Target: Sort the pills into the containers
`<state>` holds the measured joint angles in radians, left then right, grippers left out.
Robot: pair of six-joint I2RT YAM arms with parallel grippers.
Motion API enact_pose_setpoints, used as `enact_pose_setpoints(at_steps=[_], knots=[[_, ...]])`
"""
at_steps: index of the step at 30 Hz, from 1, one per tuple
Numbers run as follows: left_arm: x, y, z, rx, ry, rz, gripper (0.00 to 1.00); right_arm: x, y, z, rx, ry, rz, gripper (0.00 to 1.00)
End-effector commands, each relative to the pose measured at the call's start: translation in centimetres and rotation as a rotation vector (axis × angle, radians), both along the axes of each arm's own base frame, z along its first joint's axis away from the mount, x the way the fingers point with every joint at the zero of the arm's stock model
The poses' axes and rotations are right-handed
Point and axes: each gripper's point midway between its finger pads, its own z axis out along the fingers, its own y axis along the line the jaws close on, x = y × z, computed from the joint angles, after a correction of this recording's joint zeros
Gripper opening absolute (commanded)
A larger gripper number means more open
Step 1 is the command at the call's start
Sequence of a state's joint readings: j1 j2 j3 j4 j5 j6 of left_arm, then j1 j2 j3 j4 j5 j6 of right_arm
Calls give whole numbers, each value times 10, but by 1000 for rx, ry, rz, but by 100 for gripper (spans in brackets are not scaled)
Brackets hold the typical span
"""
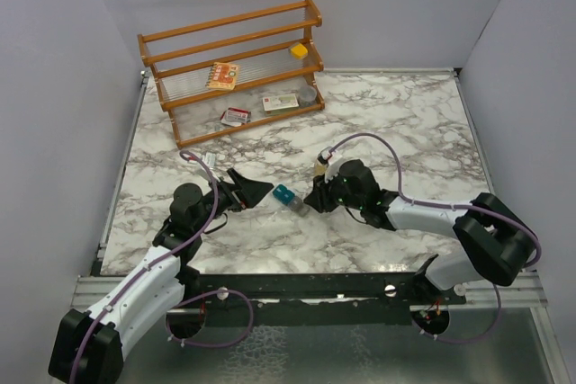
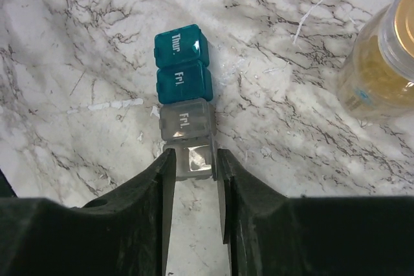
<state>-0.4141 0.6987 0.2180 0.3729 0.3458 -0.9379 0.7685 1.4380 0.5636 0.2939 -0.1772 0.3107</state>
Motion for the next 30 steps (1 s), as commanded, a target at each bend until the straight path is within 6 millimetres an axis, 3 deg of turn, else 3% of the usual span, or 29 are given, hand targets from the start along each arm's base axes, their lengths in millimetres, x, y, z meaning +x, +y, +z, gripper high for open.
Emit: enact_pose_setpoints(at_steps=[1,3,8,12,17,22,30], knots=[[6,2,9,2,-29,21,99,7,5,15,32,-33,-1,37],[6,2,9,0,-27,21,99,8,0,17,16,-45,-19,47],[6,2,11,-3,-30,19,99,12,-7,31,-3,-93,-36,52],[5,1,12,1,-38,13,99,23,-15,67,0,-180,-82,51],[5,-1,10,13,-38,-1,99,52,-42,104,-44,-300,-275,51],[6,0,11,18,-49,1,99,75,-61,98,-164,-314,-415,52],[6,0,13,17,-57,4,99,100,-54,77,-237,-318,-460,54]])
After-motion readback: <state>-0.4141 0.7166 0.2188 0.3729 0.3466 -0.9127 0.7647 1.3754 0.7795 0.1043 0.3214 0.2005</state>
